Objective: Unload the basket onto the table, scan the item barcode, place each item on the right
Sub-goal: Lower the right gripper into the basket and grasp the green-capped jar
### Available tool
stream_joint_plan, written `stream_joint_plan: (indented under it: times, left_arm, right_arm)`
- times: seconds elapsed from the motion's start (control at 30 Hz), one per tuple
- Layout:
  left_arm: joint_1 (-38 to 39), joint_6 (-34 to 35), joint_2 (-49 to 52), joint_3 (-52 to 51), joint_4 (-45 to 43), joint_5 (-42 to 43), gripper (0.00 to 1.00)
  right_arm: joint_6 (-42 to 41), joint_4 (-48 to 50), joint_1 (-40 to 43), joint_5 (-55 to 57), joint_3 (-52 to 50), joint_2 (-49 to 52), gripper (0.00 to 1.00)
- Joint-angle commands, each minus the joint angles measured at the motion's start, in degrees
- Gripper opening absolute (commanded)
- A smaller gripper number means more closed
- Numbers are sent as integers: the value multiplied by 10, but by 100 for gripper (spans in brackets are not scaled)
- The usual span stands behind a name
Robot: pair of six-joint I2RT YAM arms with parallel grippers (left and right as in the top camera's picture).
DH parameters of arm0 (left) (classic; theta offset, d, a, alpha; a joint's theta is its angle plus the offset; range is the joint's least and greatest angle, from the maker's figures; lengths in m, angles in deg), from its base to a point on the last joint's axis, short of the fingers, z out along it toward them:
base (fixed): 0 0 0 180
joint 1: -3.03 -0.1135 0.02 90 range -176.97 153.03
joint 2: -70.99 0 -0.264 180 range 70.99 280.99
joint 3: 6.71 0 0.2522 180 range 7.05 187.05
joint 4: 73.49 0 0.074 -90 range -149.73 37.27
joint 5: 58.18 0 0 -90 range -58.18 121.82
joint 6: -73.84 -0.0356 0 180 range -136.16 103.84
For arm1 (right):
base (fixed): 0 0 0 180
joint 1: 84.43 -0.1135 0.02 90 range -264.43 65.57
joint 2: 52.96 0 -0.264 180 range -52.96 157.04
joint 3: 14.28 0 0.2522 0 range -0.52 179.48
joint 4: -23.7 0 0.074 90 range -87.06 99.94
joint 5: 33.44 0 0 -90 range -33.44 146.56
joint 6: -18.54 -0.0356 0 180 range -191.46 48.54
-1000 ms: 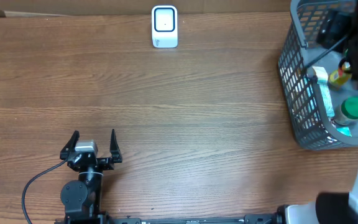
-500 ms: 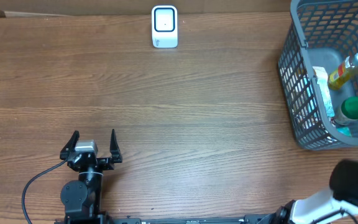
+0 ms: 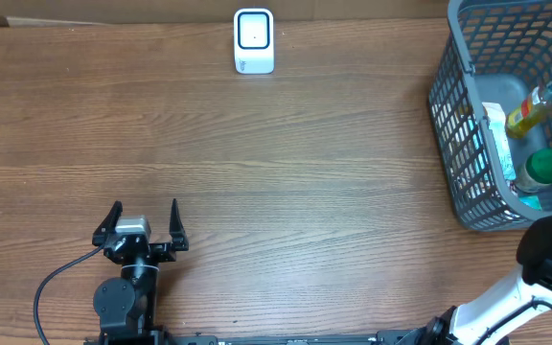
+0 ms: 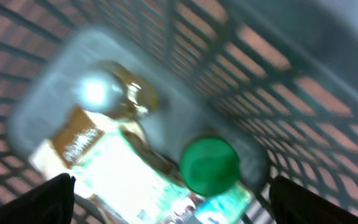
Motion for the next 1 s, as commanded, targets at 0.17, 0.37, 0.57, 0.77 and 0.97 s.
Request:
stream_joint_plan:
  times: [0.17, 0.37, 0.57, 0.77, 0.97]
  left_arm:
    - [-3, 0, -5, -2, 0, -3, 100]
    - [-3, -1, -5, -2, 0, -3, 100]
    - [-3, 0, -5, -2, 0, -3, 99]
    - [-3, -1, -5, -2, 0, -3, 100]
    - [-3, 0, -5, -2, 0, -3, 100]
  right_arm:
    - [-37, -37, 4, 43, 0, 38, 97]
    - [-36, -23, 4, 43, -62, 41, 100]
    - [-39, 40, 4, 52, -149, 41, 100]
    - [-67, 90, 4, 84, -203, 41, 100]
    - [-83, 102, 4, 84, -226, 41, 100]
